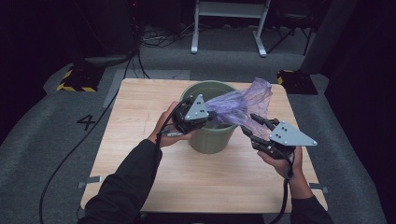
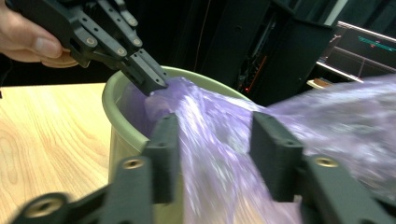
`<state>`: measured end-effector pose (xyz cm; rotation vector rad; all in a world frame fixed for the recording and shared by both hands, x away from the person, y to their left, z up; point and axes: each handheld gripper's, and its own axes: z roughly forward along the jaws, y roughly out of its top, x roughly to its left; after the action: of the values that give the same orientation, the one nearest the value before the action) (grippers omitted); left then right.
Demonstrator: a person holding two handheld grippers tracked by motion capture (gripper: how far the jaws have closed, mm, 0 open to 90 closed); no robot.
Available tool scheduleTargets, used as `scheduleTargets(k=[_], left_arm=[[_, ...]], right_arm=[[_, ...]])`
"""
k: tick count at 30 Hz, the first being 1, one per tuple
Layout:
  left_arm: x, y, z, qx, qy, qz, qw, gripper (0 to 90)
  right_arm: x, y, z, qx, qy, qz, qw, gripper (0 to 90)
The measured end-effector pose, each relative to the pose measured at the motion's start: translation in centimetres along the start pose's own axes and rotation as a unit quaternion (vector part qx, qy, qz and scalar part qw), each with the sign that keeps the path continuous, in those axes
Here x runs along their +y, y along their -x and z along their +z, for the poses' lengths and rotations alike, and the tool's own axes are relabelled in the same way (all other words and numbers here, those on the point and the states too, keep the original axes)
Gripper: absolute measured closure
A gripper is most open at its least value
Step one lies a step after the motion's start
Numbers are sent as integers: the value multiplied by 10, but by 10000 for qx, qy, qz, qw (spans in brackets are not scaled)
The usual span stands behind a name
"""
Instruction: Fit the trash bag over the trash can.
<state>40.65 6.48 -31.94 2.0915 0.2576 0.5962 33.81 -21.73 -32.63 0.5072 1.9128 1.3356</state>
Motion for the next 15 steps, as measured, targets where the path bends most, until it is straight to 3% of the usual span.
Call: scheduleTargets(k=[4, 8, 9, 13, 15], left_arm=[[-10, -7, -7, 106, 139, -197, 9997, 893], [-15, -11, -15, 218, 240, -253, 9992, 893], [-17, -12, -17, 214, 249, -260, 9991, 893], [-21, -13, -21, 250, 253, -265, 9990, 890], [-26, -12, -22, 224, 209, -249, 9992, 887]], right_arm=[[-1, 2, -10, 111, -64, 142, 9998, 398], [-5, 3, -18, 123, -114, 201, 9997, 341], [-6, 3, -20, 105, -109, 146, 9998, 336], [-15, 3, -23, 346, -89, 342, 9988, 326], [-19, 0, -21, 377, -164, 329, 9986, 351]])
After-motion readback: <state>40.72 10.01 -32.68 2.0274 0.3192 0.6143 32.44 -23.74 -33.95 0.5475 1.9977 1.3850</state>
